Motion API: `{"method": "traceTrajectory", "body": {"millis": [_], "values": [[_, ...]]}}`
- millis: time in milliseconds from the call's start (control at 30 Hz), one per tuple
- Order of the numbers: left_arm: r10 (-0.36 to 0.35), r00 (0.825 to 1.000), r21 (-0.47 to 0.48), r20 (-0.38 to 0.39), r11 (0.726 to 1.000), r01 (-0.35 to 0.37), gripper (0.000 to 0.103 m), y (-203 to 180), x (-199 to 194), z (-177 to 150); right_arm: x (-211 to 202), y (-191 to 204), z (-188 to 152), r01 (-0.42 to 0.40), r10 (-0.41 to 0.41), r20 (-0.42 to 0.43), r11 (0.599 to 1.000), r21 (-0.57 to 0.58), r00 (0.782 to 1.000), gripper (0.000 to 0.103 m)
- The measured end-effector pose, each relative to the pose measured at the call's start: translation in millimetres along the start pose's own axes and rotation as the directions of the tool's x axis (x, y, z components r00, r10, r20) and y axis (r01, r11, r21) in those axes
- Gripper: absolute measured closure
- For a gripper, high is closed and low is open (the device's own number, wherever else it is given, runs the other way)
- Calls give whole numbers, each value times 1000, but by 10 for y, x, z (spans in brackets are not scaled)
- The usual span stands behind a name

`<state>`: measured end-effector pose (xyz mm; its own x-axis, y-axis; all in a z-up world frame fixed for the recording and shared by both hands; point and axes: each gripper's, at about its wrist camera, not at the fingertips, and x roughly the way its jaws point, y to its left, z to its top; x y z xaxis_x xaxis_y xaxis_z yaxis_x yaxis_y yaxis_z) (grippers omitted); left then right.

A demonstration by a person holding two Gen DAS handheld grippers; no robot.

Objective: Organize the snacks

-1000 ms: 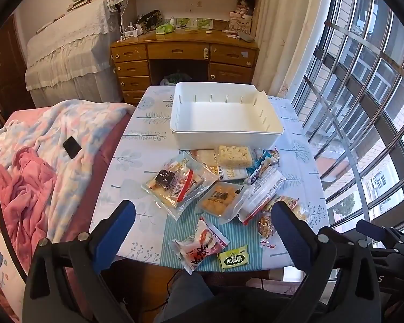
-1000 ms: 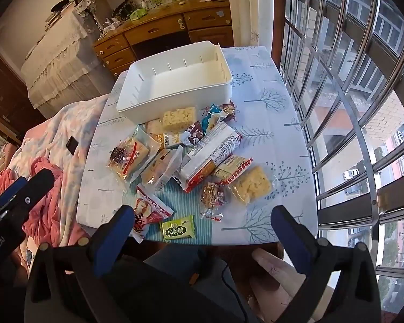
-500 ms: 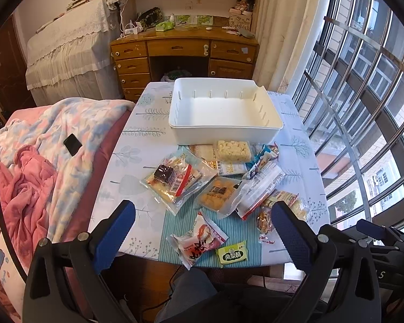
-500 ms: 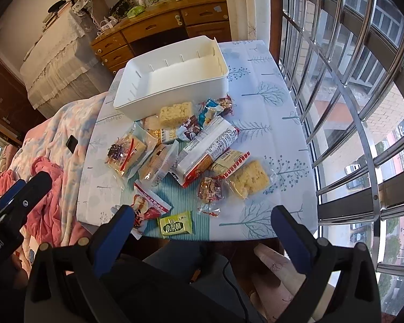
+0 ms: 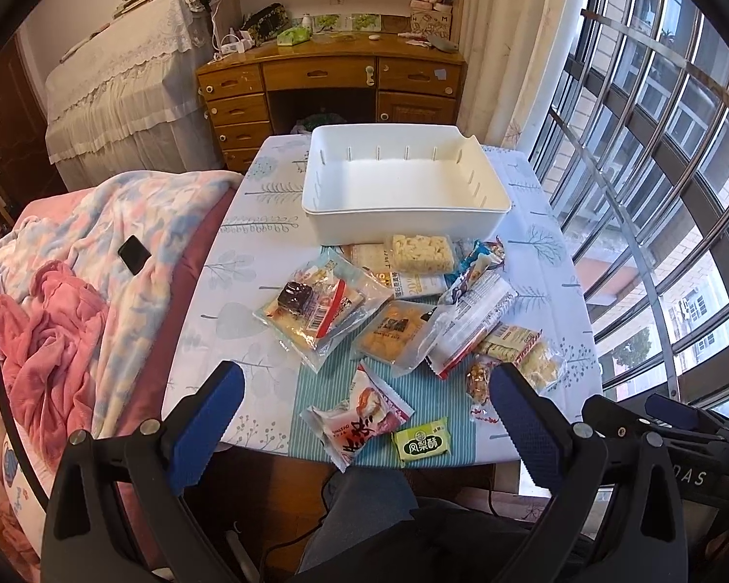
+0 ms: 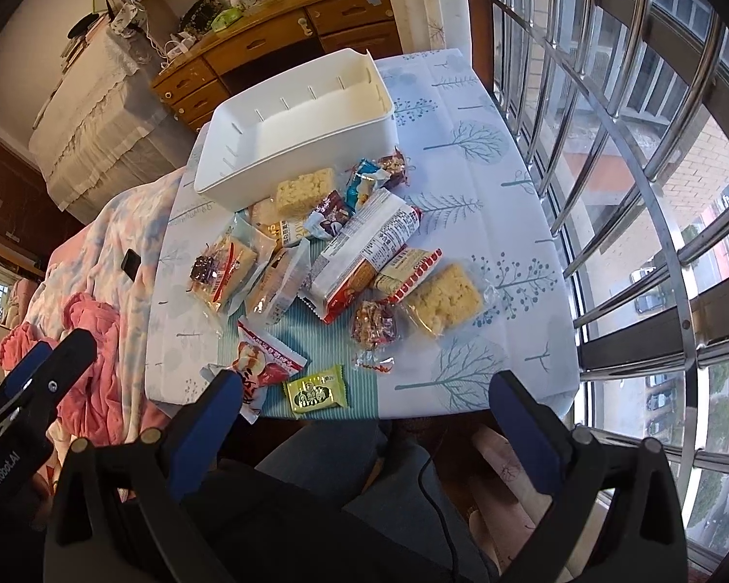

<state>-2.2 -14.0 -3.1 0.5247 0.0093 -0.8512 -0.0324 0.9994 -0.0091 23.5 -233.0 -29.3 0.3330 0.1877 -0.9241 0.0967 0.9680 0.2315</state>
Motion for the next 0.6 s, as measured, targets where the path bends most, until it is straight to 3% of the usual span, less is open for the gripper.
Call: {"method": "traceTrajectory", "body": {"millis": [333,600], "values": [[12,993,-50,-121,999,-18,2,164,187,-24,160,-126,-54,-35,41,-72,995,90,997,1],[-36,964,-85,-265,996,14,2,233,678,-58,410,-343,-54,-19,50,-131,974,225,990,1]]}}
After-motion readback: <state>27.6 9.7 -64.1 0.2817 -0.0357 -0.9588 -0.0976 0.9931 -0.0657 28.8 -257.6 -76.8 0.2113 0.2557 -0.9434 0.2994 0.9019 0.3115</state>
